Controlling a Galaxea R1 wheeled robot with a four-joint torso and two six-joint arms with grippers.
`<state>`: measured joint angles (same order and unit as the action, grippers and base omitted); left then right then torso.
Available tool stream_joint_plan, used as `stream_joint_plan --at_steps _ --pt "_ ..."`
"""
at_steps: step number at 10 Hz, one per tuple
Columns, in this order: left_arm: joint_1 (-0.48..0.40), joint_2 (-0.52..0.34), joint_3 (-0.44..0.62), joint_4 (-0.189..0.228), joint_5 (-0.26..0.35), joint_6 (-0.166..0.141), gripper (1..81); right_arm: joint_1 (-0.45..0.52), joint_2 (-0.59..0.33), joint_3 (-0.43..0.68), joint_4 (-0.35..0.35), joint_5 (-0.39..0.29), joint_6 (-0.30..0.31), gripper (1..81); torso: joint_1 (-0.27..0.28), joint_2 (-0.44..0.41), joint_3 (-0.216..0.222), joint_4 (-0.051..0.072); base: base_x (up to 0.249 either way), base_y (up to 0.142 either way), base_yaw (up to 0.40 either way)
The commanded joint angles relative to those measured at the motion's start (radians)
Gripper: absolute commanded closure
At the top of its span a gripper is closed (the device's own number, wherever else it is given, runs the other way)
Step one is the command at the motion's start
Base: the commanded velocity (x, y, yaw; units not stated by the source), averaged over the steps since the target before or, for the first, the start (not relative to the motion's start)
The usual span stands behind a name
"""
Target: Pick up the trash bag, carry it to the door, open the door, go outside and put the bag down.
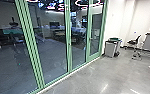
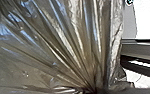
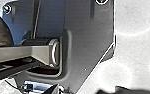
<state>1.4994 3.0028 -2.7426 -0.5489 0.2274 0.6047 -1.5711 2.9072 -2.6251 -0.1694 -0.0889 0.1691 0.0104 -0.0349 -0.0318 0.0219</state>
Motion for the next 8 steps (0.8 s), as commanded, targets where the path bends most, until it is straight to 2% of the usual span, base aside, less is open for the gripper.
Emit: stream_joint_plan --at_steps 1,8 --pt "-0.047 -0.004 0.001 0.003 0.081 0.006 81.1 0.044 -0.007 -0.001 -0.009 -0.06 -0.002 1.0 0.0 0.0 0.0 0.0 0.136 -0.086 0.0" --pt "-0.049 -0.007 0.001 -0.011 0.066 0.004 81.1 0.042 -0.007 -0.005 -0.009 -0.06 -0.003 1.0 0.0 0.0 0.0 0.0 0.136 -0.086 0.0"
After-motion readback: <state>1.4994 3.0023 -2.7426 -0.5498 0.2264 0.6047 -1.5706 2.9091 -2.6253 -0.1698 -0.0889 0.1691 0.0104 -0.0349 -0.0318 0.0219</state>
